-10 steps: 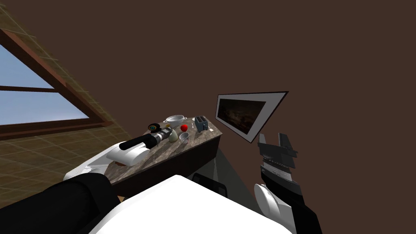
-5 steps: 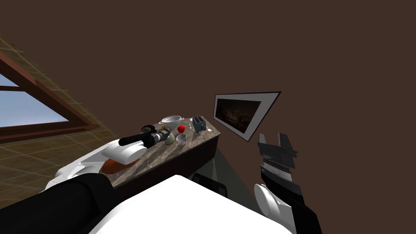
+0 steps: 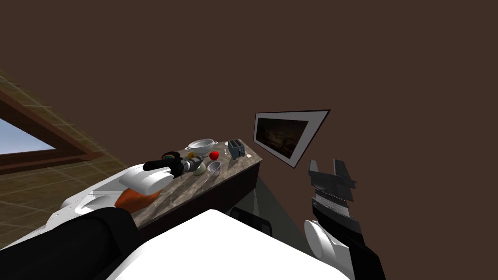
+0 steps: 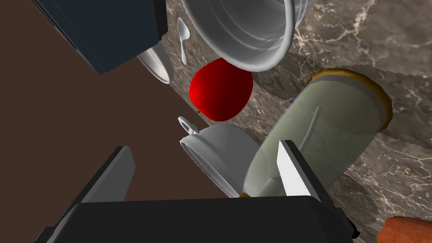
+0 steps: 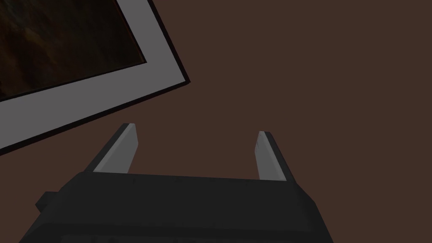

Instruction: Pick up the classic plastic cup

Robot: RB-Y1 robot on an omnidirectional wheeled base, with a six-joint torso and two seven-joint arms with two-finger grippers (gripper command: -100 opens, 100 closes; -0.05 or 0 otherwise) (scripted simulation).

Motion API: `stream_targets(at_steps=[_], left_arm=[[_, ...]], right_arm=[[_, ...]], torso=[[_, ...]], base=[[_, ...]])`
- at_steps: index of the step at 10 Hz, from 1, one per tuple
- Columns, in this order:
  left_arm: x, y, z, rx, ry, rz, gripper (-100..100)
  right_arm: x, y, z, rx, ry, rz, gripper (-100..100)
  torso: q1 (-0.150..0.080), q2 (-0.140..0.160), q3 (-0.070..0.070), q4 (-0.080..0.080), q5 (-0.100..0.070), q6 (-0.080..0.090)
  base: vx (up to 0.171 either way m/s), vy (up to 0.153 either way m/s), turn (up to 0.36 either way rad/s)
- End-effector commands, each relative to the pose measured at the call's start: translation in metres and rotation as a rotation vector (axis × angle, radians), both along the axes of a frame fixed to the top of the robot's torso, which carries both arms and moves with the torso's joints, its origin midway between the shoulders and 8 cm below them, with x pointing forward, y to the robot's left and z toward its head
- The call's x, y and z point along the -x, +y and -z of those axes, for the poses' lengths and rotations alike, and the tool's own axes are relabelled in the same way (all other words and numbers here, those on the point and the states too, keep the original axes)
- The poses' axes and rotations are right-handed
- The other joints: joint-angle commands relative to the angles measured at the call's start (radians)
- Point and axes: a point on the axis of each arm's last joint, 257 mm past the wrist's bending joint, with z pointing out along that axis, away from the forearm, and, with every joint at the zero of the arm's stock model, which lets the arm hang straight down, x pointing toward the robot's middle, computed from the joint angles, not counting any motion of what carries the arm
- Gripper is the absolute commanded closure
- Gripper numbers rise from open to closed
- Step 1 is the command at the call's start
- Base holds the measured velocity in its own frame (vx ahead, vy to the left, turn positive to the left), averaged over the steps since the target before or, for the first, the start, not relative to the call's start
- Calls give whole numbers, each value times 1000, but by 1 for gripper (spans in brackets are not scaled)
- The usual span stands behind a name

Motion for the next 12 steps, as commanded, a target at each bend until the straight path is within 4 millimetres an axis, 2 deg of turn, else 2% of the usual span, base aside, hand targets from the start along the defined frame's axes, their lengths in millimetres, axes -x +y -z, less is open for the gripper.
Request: stream_targets(at_steps=[1,12], left_arm=[[8,2,9,10,46,-13,-100],[68,3,48,107,356,-85,-100]], right_arm=[[0,0,0,0,0,0,0],[0,0,0,0,0,0,0]], torso=[[0,0,0,0,0,0],[0,0,0,0,0,0]], base=[[21,6,-69],[19,7,-103]])
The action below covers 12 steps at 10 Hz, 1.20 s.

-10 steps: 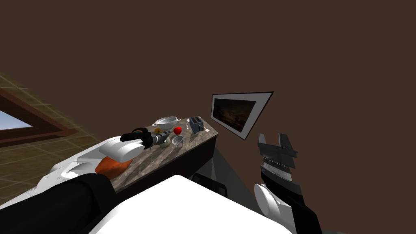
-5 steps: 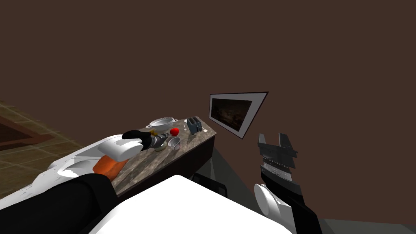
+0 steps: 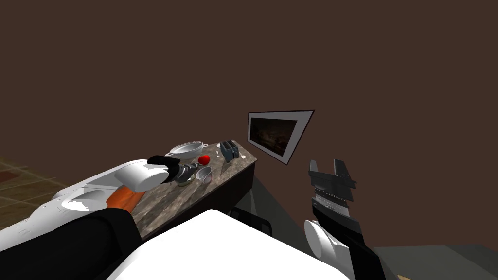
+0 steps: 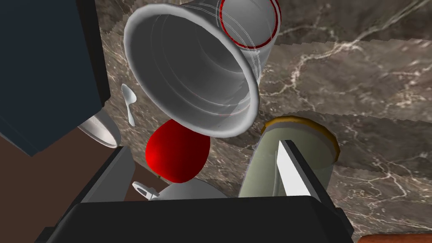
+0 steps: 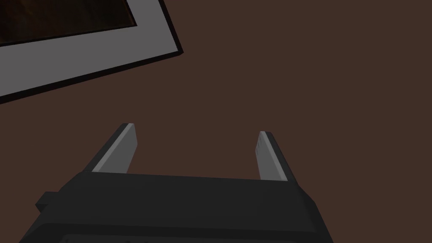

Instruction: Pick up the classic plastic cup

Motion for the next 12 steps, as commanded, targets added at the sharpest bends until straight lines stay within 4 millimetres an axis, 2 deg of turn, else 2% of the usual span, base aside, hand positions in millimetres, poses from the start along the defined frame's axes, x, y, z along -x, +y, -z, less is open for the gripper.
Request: stream_targets(at_steps=[1,6,7,8,9,12], left_arm=[[12,-1,7,17,56,-14,-100],[53,-8,31,78,216,-55,-100],[49,-7,29,71,199,-50,-100],[50,-7,29,72,203,-51,0],[50,-1,38,74,201,-62,-100],[50,8,52,75,201,-77,-100]], right_arm=[[0,0,0,0,0,0,0],[0,0,0,0,0,0,0],[0,0,0,0,0,0,0],[0,0,0,0,0,0,0],[0,0,0,0,0,0,0],[0,0,0,0,0,0,0]], torso=[[0,0,0,0,0,0],[0,0,0,0,0,0],[0,0,0,0,0,0],[-1,1,0,0,0,0],[-1,1,1,0,0,0],[-1,2,1,0,0,0]], base=[[17,6,-87],[24,9,-106],[9,1,-7],[0,0,0],[-4,-6,-80],[-8,-9,-59]])
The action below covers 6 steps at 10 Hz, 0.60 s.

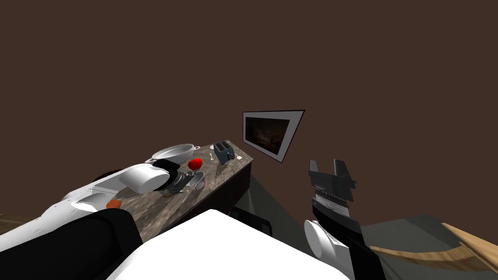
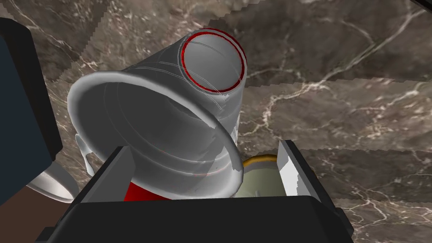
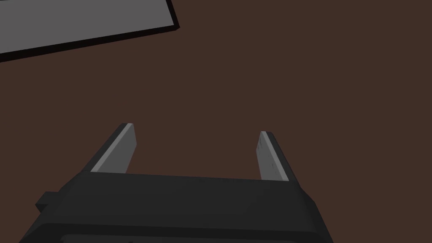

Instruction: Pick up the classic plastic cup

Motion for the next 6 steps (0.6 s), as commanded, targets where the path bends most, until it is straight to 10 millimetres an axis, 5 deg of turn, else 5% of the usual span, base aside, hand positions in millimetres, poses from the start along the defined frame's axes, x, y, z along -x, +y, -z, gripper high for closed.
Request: stream_targets(at_steps=[1,2,6], left_arm=[[0,0,0,0,0,0,-100],[0,0,1,0,-1,0,100],[0,0,1,0,0,-1,100]], right_arm=[[0,0,0,0,0,0,0],[0,0,0,0,0,0,0],[0,0,0,0,0,0,0]], torso=[[0,0,0,0,0,0],[0,0,0,0,0,0],[0,0,0,0,0,0]], base=[[0,0,0],[0,0,0],[0,0,0]])
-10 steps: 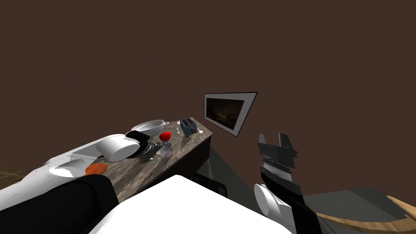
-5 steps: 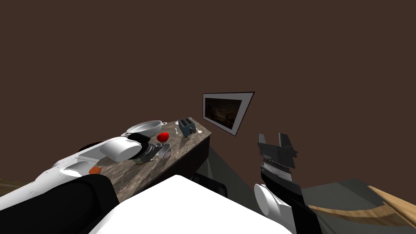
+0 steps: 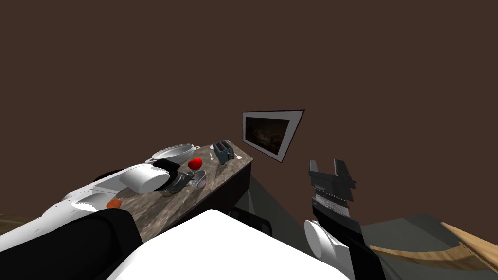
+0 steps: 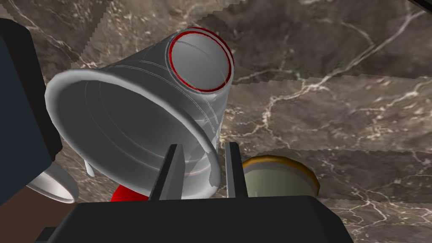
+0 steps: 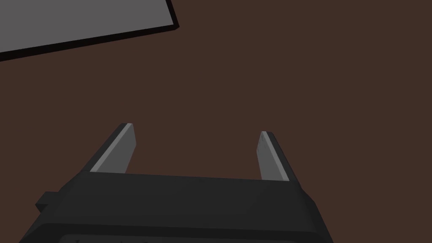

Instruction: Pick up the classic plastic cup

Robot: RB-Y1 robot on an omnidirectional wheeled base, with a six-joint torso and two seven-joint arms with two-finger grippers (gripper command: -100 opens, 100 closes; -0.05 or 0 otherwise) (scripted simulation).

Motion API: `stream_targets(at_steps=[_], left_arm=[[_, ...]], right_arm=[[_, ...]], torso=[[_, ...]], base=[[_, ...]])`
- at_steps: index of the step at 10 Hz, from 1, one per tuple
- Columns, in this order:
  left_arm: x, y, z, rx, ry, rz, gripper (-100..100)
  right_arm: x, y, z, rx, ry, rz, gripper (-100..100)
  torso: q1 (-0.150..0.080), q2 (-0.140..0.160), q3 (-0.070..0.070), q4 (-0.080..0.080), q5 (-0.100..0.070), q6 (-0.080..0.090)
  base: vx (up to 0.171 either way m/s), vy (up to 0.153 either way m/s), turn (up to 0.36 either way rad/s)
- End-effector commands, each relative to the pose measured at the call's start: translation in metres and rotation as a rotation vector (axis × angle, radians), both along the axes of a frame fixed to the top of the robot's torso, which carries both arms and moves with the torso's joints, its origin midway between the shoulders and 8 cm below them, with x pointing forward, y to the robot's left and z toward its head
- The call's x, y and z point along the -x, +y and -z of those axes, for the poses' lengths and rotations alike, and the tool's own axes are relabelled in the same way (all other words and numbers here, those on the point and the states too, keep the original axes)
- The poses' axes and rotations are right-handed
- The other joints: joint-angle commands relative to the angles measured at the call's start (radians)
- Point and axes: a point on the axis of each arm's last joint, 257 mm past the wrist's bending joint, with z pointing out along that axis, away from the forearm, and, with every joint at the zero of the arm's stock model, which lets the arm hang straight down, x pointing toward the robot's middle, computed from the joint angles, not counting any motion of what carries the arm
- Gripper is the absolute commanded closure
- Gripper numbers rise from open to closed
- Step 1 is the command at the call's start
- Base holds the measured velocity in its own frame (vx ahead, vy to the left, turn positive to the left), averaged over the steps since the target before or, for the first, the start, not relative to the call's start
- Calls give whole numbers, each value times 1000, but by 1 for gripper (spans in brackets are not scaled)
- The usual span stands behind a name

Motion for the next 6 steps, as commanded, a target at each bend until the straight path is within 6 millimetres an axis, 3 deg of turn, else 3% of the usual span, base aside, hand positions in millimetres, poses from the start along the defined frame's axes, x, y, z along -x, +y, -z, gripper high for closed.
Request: stream_targets(at_steps=[1,2,5,6], left_arm=[[0,0,0,0,0,0,0],[0,-6,-10,0,-1,10,100],[-1,-10,-16,-1,-2,19,100],[-1,-10,-16,-1,-1,19,0]], right_arm=[[0,0,0,0,0,0,0],[0,0,0,0,0,0,0],[0,0,0,0,0,0,0],[0,0,0,0,0,0,0]], torso=[[0,0,0,0,0,0],[0,0,0,0,0,0],[-1,0,0,0,-1,0],[-1,0,0,0,0,0]], base=[[0,0,0],[6,8,89],[6,7,48],[0,0,0]])
